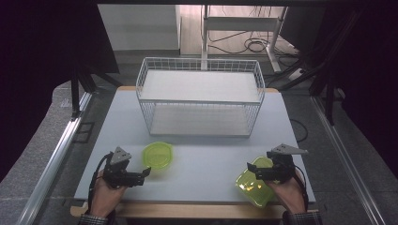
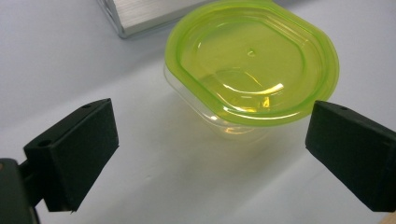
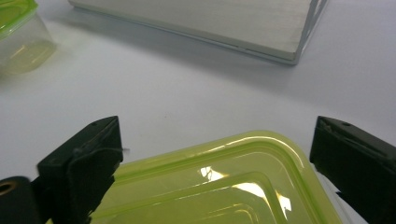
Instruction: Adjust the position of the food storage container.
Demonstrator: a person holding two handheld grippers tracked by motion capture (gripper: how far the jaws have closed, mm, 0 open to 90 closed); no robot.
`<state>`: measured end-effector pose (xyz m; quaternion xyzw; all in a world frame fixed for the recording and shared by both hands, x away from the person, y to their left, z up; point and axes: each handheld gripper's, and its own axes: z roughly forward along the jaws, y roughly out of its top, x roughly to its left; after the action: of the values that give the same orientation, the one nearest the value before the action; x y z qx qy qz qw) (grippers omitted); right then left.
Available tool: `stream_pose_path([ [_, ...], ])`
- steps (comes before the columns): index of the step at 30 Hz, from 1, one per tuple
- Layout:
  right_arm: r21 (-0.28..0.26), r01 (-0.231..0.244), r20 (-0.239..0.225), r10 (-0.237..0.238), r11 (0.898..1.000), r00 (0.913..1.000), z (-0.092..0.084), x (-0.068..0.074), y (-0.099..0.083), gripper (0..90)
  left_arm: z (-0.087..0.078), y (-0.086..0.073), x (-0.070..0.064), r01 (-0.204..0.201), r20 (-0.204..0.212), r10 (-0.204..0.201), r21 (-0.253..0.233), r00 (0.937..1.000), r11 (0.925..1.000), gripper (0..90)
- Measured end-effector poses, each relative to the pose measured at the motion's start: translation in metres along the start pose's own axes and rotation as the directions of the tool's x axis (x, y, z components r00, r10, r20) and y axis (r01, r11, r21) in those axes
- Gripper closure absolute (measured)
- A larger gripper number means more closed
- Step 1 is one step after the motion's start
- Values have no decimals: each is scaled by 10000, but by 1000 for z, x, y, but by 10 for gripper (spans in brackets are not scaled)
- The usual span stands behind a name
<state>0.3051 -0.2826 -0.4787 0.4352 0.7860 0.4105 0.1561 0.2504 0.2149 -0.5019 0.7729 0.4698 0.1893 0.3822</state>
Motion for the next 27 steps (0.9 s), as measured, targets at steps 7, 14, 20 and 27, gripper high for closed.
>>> stream_pose_path([
  [7,136,-84,70,83,9999,9999,2,-1,-2,68,-1,0,0,-60,84,62,-194,9999,9998,58],
  [14,257,26,-20,-25,9997,10000,3,-1,-3,71,-7,1,-2,-242,70,246,-555,9997,9982,179],
  [20,347,53,94,-56,9994,9999,3,1,-2,70,-13,8,-13,-506,662,557,-759,9963,9958,378],
  [27,221,103,286,-109,9997,9995,3,1,-2,74,-11,18,-32,-781,925,840,-650,9922,9948,621],
])
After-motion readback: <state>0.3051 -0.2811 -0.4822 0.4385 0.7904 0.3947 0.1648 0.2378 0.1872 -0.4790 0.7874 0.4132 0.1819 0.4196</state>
